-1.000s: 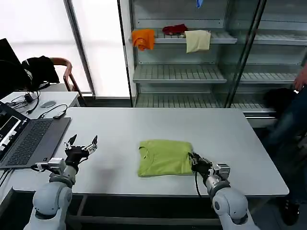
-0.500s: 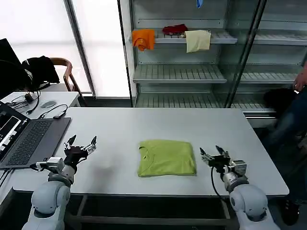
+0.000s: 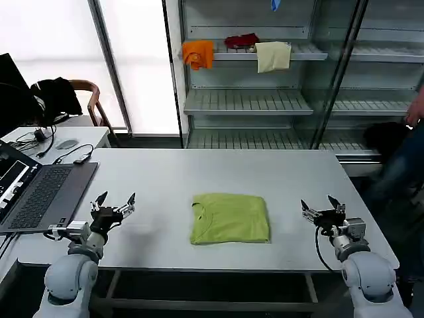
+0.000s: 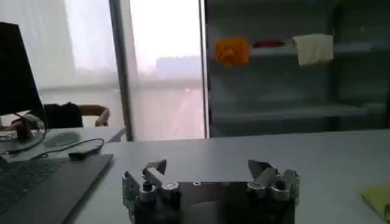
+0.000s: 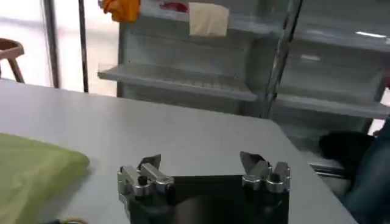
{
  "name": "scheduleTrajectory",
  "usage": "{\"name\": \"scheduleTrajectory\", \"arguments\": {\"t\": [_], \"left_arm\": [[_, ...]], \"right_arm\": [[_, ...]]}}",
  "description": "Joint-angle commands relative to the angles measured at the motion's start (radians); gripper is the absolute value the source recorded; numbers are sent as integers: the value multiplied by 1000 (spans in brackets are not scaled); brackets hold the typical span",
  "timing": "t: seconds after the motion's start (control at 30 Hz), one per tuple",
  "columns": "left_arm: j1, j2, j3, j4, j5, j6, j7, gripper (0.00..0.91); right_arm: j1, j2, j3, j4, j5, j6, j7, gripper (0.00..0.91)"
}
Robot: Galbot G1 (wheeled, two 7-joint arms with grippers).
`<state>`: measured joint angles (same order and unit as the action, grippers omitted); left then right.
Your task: Fold and organize the clothes.
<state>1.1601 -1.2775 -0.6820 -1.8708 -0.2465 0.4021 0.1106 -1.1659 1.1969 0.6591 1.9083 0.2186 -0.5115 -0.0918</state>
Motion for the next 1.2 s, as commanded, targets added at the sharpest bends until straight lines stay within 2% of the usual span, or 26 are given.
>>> {"name": "scheduleTrajectory", "arguments": {"t": [0.03, 0.23, 0.8, 1.2], "left_arm": [[16, 5, -5, -16, -22, 2, 18, 907], [28, 7, -13, -30, -57, 6, 22, 907], [39, 12, -9, -33, -69, 4, 20, 907], [32, 11, 4, -28, -68, 4, 18, 907]], "right_arm": [[-10, -23, 30, 6, -45, 0, -3, 907], [-10, -23, 28, 21, -56, 1, 0, 907], [-19, -29, 37, 29, -48, 57, -38, 907], [-14, -26, 32, 23, -47, 53, -29, 907]]}}
